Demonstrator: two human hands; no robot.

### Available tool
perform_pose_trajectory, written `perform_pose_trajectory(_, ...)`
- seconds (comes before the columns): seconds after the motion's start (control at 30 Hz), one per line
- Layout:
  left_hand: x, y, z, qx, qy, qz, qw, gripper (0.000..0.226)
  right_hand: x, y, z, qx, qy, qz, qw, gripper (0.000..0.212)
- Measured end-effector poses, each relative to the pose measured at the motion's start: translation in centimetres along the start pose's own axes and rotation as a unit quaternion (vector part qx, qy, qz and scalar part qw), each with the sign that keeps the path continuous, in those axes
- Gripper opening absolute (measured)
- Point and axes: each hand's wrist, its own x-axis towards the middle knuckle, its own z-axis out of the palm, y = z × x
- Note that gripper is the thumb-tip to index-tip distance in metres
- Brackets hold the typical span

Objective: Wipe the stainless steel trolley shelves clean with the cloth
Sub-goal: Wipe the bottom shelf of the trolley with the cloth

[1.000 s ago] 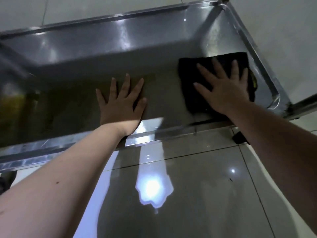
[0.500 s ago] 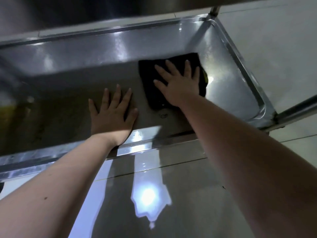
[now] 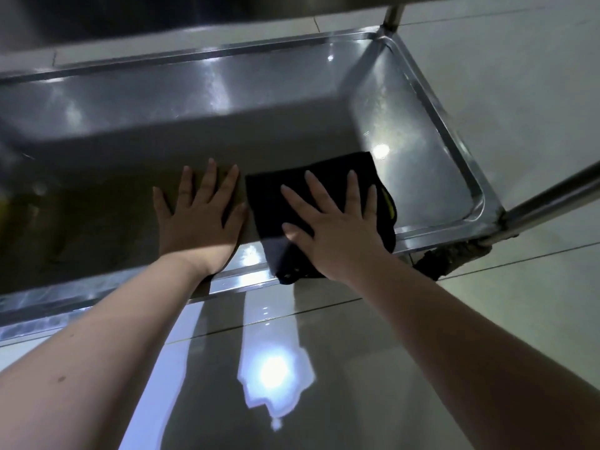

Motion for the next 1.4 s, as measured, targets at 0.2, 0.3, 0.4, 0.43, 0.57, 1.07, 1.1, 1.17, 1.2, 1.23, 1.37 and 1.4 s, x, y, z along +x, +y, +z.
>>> perform_pose_trajectory(0.2, 0.1, 0.1, -0.2, -0.003, -0.001, 0.002, 1.0, 0.06, 6.6, 13.1, -3.6, 0.006, 0.036, 0.202, 0.979, 0.06)
perform_pose_trajectory(0.3, 0.2, 0.1, -0.1, -0.003, 0.001, -0.001, 1.0, 0.059, 8.1, 15.1, -4.1, 0.017, 0.014, 0.222, 0.975, 0.061)
perform_pose_trajectory(0.4, 0.1, 0.1, 0.0, 0.0, -0.001, -0.003, 1.0, 0.058, 6.4, 12.6, -3.2, 0.012, 0.002, 0.215, 0.976, 0.061)
perform_pose_trajectory(0.43, 0.0, 0.1, 0.0, 0.0, -0.001, -0.002, 1.0, 0.058, 5.0, 11.8, -3.0, 0.009, -0.011, 0.212, 0.977, 0.061)
perform_pose_trajectory(0.57, 0.0, 0.0, 0.1, -0.002, 0.003, -0.001, 1.0, 0.058, -2.7, 10.3, -2.1, -0.062, -0.07, 0.143, 0.985, 0.075)
perform_pose_trajectory(1.07, -0.3, 0.2, -0.4, -0.003, -0.006, 0.005, 1.0, 0.058, 14.2, 9.6, -4.8, 0.036, -0.035, 0.19, 0.98, 0.066)
perform_pose_trajectory(1.1, -0.3, 0.2, -0.4, -0.003, -0.006, 0.005, 1.0, 0.058, 13.2, 9.1, -4.6, 0.04, -0.034, 0.188, 0.981, 0.066)
perform_pose_trajectory(1.17, -0.3, 0.2, -0.4, -0.001, -0.005, 0.004, 1.0, 0.058, 9.9, 8.1, -4.1, 0.044, -0.041, 0.178, 0.982, 0.065)
perform_pose_trajectory(1.2, -0.3, 0.3, -0.3, 0.0, -0.002, 0.002, 1.0, 0.058, 7.6, 7.5, -3.6, 0.04, -0.048, 0.174, 0.983, 0.065)
perform_pose_trajectory(1.23, -0.2, 0.3, -0.3, 0.002, 0.0, -0.001, 1.0, 0.058, 5.1, 6.7, -3.0, 0.031, -0.055, 0.17, 0.983, 0.065)
perform_pose_trajectory(1.37, -0.3, 0.5, -0.1, 0.006, 0.005, -0.003, 1.0, 0.059, -3.8, 1.2, -0.8, 0.015, -0.057, 0.081, 0.995, 0.065)
perform_pose_trajectory(1.4, -0.3, 0.4, -0.1, 0.006, 0.005, -0.002, 1.0, 0.059, -3.9, 0.3, -0.6, 0.012, -0.052, 0.051, 0.997, 0.063)
